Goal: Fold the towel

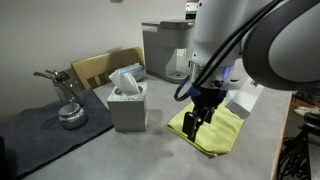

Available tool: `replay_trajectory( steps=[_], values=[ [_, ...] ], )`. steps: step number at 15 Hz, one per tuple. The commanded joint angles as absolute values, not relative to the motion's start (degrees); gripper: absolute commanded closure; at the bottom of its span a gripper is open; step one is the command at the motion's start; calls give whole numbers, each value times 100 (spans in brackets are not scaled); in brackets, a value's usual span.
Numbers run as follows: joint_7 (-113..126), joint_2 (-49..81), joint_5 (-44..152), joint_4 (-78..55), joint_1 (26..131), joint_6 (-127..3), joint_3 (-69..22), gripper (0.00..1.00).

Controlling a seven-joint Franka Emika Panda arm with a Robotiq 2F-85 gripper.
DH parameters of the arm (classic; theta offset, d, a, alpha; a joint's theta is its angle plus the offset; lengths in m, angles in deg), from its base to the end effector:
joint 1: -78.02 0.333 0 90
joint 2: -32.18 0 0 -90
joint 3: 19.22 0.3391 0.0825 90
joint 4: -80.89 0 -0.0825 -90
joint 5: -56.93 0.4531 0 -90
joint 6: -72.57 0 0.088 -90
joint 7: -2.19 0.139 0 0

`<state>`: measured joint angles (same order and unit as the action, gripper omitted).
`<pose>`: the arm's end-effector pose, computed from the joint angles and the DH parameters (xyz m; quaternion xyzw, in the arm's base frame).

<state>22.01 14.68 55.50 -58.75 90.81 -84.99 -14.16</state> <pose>0.4955 0.1643 0.1085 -0.9999 0.0078 -0.0014 0.0094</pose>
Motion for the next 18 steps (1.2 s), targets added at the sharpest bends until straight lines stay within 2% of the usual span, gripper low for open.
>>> replay_trajectory(
  steps=[1,18],
  values=[
    [2249,1424,5575,-5836,9176,-8485,-1466,0],
    [2412,906,5093,-5488,9555,-8228,-1711,0]
  ],
)
